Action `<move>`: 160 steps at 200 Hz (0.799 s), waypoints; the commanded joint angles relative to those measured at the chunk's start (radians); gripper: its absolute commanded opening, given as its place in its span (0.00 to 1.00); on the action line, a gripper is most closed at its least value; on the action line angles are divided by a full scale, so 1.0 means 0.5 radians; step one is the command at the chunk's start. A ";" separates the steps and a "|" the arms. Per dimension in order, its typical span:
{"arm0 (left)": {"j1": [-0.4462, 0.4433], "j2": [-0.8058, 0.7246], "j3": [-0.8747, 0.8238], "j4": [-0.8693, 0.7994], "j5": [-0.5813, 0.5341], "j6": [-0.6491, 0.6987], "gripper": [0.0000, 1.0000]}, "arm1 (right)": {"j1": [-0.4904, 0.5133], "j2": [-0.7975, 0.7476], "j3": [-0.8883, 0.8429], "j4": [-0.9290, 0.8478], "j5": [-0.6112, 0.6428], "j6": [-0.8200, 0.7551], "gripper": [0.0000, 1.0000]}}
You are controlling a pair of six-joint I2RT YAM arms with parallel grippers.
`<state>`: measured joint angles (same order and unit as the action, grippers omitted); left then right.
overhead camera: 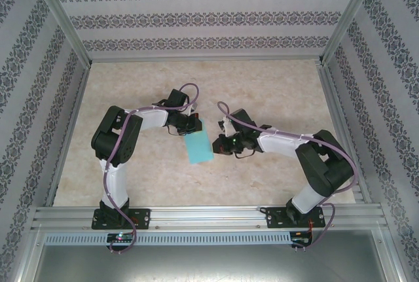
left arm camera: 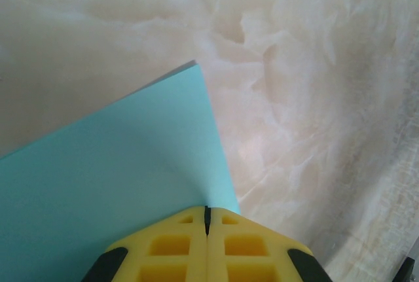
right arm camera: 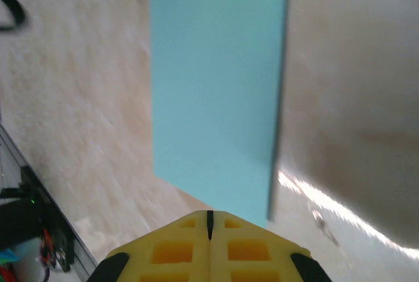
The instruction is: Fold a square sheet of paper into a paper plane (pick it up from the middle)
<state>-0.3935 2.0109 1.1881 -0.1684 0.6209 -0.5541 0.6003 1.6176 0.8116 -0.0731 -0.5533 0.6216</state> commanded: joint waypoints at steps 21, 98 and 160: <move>-0.017 0.068 -0.015 -0.194 -0.156 0.073 0.00 | 0.037 0.282 0.220 0.086 0.059 0.018 0.00; -0.032 -0.001 0.041 -0.139 -0.043 0.126 0.00 | 0.045 0.510 0.190 0.128 0.178 0.085 0.00; -0.106 -0.057 -0.025 0.238 0.135 0.004 0.13 | 0.042 0.524 0.137 0.127 0.172 0.090 0.00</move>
<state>-0.4187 2.0068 1.1877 -0.1261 0.6556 -0.5346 0.6132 1.8469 0.9104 0.0078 -0.5140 0.6563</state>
